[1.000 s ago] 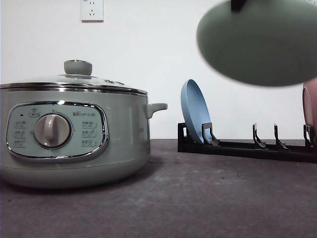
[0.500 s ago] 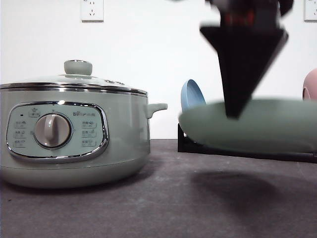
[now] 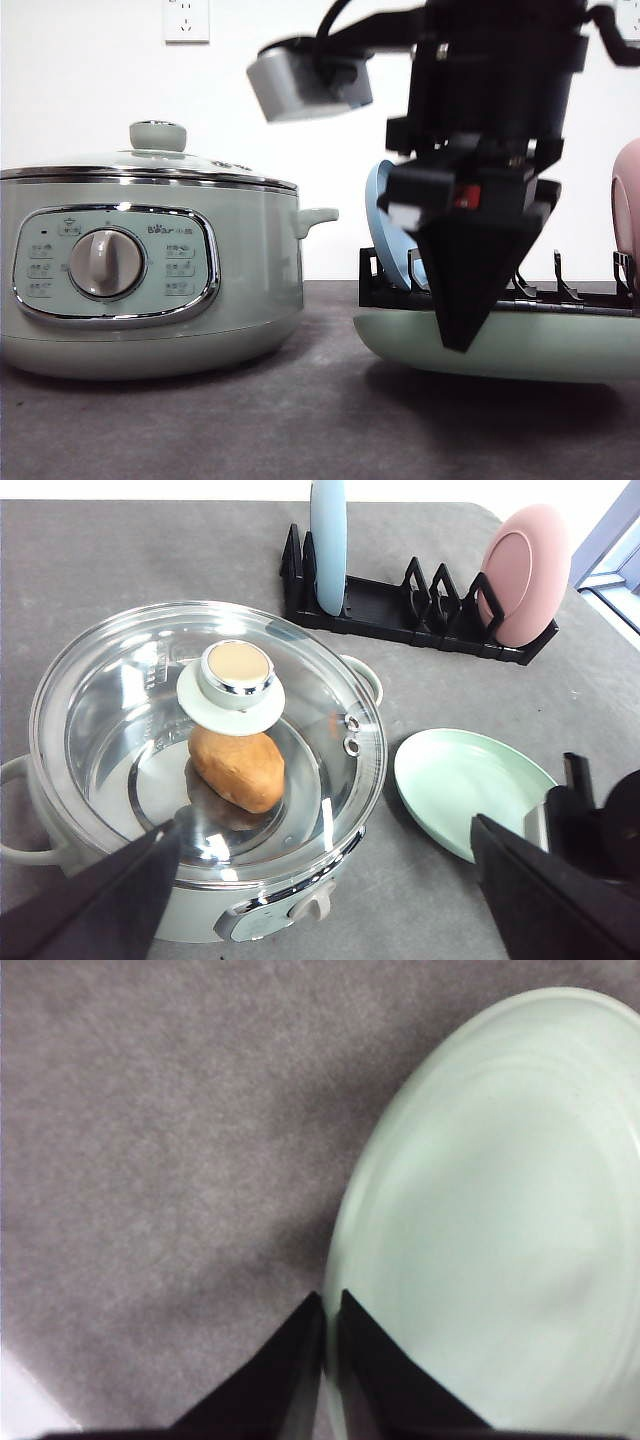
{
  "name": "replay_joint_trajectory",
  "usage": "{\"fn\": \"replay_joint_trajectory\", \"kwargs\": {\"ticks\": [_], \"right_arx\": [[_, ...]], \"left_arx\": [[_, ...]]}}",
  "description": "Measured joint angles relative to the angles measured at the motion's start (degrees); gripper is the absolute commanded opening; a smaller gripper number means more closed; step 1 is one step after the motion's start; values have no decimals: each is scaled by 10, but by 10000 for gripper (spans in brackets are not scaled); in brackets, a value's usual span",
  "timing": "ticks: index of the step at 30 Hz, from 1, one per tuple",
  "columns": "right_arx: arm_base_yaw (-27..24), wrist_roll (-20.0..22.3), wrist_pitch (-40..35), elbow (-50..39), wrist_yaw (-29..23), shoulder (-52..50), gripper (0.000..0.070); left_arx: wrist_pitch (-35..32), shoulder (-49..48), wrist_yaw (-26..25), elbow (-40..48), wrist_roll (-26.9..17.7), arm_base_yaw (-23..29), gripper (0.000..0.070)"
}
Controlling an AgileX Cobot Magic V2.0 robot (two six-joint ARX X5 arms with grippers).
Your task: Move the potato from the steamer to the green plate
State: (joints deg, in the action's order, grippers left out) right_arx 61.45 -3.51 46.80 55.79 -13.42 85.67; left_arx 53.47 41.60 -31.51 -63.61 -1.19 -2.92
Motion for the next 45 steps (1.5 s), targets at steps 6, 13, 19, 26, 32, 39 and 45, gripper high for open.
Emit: {"fn": "replay_joint_trajectory", "kwargs": {"ticks": [6, 13, 19, 26, 32, 39, 45], "right_arx": [[0, -2, -27, 0, 45, 10, 10], [0, -19, -27, 0, 47, 13, 334], [0, -25, -28, 0, 46, 13, 347], [-10, -22, -17, 16, 42, -4, 346], [-41, -9, 0, 84, 43, -53, 346], [-94, 7, 5, 155, 104, -104, 346], [-148, 7, -9, 198, 242, -139, 346]], "left_arx": [[0, 0, 0, 0, 0, 0, 595], [0, 0, 0, 0, 0, 0, 595], [0, 0, 0, 0, 0, 0, 595], [0, 0, 0, 0, 0, 0, 595], [1, 0, 0, 0, 0, 0, 595], [1, 0, 0, 0, 0, 0, 595], [1, 0, 0, 0, 0, 0, 595]]}}
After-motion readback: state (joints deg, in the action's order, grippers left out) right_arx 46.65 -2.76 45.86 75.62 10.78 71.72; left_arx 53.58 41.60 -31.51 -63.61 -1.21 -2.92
